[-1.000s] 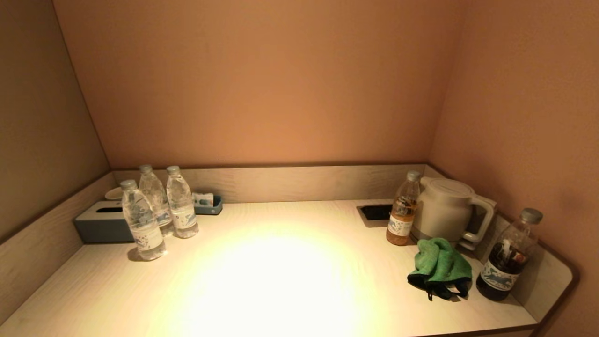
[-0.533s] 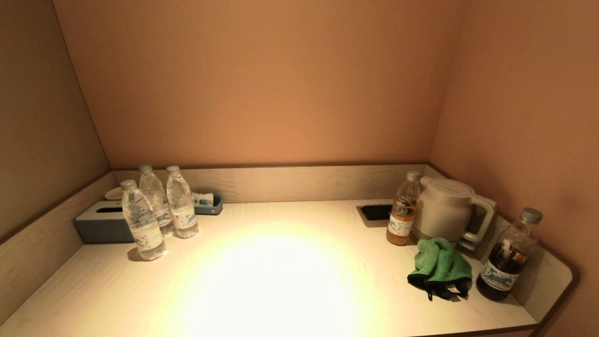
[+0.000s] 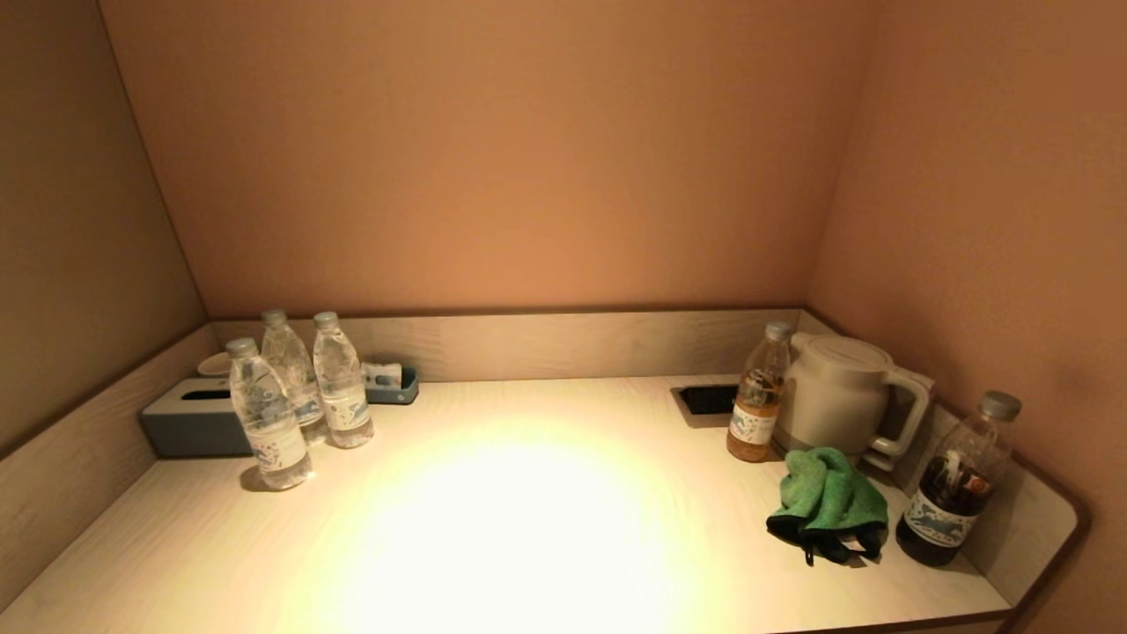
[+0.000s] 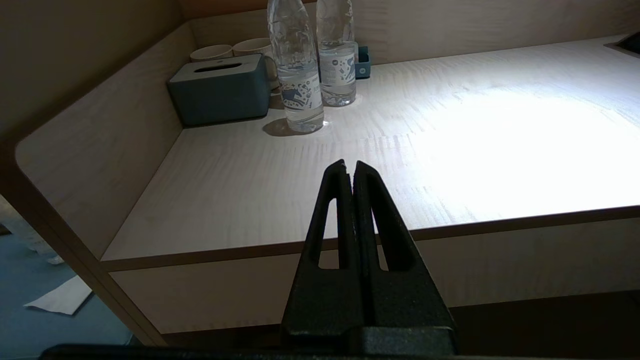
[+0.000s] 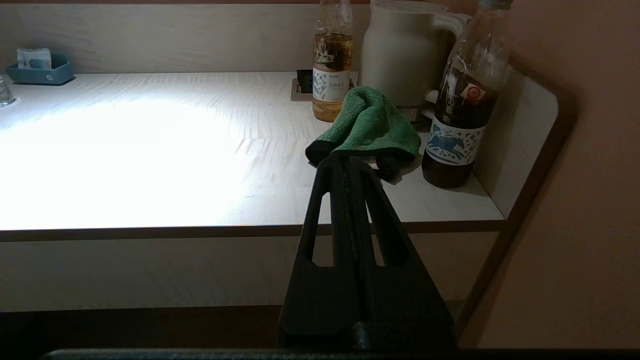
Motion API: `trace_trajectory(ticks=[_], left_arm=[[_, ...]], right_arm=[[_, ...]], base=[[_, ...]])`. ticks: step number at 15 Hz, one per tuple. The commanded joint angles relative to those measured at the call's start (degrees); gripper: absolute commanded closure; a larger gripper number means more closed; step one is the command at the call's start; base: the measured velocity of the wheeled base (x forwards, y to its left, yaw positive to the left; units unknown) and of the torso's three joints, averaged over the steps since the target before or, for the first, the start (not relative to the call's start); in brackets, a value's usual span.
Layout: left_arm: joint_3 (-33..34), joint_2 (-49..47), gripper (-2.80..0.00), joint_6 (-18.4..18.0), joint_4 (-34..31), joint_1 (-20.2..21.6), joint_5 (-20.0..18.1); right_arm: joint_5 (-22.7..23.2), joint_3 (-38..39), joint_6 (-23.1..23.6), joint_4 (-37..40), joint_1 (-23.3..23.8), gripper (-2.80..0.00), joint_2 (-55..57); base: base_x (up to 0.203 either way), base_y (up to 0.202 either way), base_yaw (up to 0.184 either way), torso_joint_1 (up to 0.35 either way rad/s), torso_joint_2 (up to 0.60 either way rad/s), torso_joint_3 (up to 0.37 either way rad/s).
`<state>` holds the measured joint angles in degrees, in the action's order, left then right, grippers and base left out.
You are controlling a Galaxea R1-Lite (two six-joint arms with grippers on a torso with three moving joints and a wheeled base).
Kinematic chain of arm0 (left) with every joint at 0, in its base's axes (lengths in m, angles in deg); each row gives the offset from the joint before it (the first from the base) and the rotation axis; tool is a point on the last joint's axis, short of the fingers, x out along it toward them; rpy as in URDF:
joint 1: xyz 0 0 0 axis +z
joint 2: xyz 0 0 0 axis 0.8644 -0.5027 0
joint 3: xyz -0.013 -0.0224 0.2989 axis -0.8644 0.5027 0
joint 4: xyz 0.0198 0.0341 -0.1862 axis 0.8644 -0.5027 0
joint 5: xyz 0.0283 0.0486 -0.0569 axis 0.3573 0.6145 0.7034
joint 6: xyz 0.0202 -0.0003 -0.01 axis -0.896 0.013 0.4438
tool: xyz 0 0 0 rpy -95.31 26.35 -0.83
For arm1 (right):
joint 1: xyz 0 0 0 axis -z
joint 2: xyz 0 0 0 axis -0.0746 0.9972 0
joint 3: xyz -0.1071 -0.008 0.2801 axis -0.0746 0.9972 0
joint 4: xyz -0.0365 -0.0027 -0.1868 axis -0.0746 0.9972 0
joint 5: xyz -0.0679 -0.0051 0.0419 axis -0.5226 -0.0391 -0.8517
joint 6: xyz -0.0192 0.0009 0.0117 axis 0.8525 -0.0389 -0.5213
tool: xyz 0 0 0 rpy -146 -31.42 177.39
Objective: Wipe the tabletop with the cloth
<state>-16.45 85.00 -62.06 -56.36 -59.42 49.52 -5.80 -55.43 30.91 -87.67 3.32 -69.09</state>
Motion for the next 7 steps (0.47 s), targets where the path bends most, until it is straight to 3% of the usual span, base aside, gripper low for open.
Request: trace_trajectory(ticks=[1, 7], left_arm=[[0.0, 0.0, 0.00, -0.1, 0.0, 0.0, 0.0], [0.0, 0.0, 0.00, 0.0, 0.0, 0.0, 0.0]], right_arm=[[0.0, 0.0, -0.1, 0.0, 0.0, 0.00, 0.1], [0.0, 0.0, -0.1, -0.1, 0.0, 0.00, 0.1]], base=[[0.000, 0.000, 0.000, 0.000, 0.00, 0.000], [0.000, 0.000, 0.000, 0.000, 0.00, 0.000]])
